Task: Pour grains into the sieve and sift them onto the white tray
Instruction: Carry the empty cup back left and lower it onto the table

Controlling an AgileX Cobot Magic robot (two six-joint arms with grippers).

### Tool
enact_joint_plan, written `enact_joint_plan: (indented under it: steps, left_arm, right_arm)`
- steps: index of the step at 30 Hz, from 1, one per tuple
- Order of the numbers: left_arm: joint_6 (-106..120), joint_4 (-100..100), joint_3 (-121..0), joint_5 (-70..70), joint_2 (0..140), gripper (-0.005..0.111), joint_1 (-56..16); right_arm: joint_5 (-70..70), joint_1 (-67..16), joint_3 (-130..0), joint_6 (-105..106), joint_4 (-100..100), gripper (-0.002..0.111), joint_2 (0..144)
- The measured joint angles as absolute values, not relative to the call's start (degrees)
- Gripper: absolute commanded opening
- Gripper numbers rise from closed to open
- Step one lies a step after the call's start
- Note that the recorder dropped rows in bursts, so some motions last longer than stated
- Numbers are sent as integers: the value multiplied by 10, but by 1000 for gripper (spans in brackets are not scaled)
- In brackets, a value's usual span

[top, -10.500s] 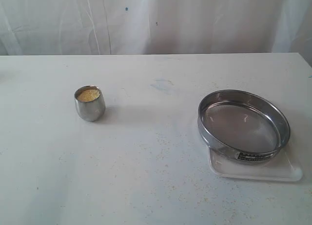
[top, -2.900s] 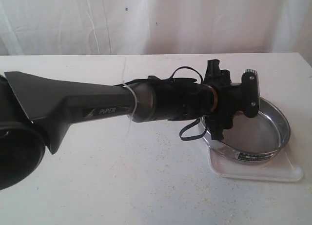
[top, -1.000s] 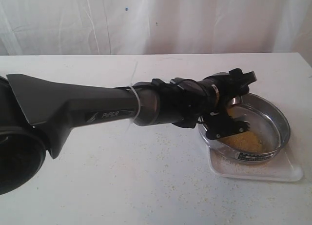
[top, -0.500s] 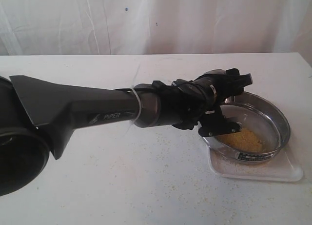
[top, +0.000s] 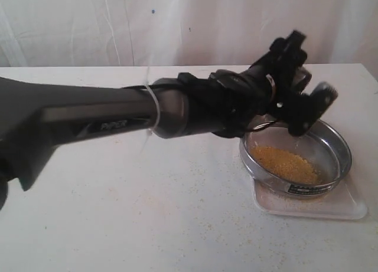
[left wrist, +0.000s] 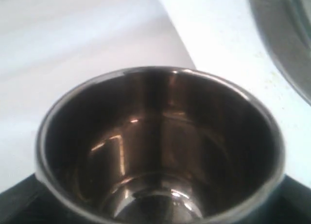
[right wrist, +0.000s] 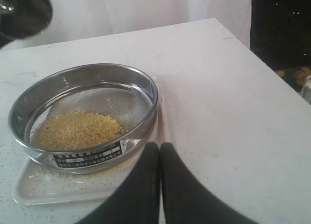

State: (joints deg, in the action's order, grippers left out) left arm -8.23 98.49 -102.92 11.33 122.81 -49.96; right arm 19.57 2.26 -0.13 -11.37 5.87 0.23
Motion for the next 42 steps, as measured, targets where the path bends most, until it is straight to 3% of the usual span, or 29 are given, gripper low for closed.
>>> enact_joint_plan:
  steps: [6,13,22,25,28,34,38,42]
  left_arm:
    - [-278,954,-1008,87,1144,0,-500]
    - [-321,896,-905,26,1056,0,-500]
    - [-342,877,-740,45,906,0,-486]
    - [-384,852,-701,20,862,0,-430]
    - [-467,817,-666,-55,840,0,-324]
    - [-528,793,-571,-379,845,0,-144]
    - [-441,802,-517,-570,868,0,-115]
    - [-372,808,-485,-630,899,0,-114]
  right_arm:
    - [196,23,-1,-114,59,0,2]
    - [196,23,-1,-114,59,0,2]
    - [196,23,-1,-114,59,0,2]
    - [196,23,-1,-114,59,0,2]
    - [196,23,-1,-114,59,0,2]
    - [196,23,-1,-114,59,0,2]
    - [196,23,-1,-114,59,0,2]
    - [196,23,-1,-114,59,0,2]
